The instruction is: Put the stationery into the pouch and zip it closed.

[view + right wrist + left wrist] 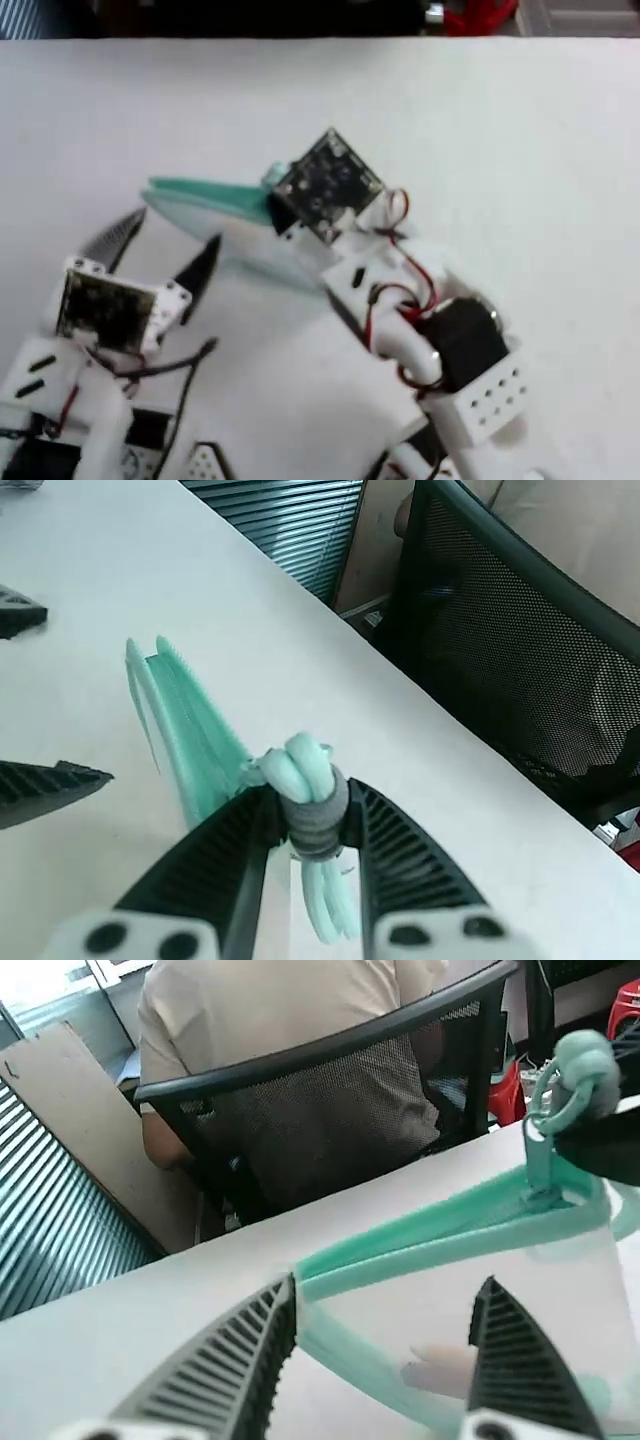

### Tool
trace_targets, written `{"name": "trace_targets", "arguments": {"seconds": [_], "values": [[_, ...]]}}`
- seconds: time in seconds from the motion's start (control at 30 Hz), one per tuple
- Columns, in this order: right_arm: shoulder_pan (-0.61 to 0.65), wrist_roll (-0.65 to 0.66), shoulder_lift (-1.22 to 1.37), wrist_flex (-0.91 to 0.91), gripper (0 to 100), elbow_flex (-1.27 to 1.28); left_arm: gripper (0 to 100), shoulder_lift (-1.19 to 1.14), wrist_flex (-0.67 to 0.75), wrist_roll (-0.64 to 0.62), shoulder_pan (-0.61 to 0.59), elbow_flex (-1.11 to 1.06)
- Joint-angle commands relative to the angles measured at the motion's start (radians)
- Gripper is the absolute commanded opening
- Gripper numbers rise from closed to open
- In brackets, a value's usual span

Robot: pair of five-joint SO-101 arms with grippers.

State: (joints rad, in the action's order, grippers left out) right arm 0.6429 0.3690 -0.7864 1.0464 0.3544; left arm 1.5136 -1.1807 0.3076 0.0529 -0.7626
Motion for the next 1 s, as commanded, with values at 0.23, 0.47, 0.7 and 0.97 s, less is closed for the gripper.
{"name": "trace_targets", "arguments": {"seconds": [0.23, 0.47, 0.7, 0.97], "values": [[-0.005, 0.152, 0.012, 0.234, 1.9, 0.011, 28, -0.038, 0.126, -0.017, -0.228, -0.055], [0.025, 0.267, 0.015, 0.323, 1.9, 0.215, 28, -0.038, -0.054, 0.074, -0.252, 0.034], [0.024, 0.387, 0.071, 0.266, 1.9, 0.405, 28, -0.038, -0.186, 0.256, -0.202, 0.005], [-0.222, 0.379, 0.171, 0.039, 1.9, 0.270, 28, -0.038, -0.038, 0.121, -0.197, -0.018]]}}
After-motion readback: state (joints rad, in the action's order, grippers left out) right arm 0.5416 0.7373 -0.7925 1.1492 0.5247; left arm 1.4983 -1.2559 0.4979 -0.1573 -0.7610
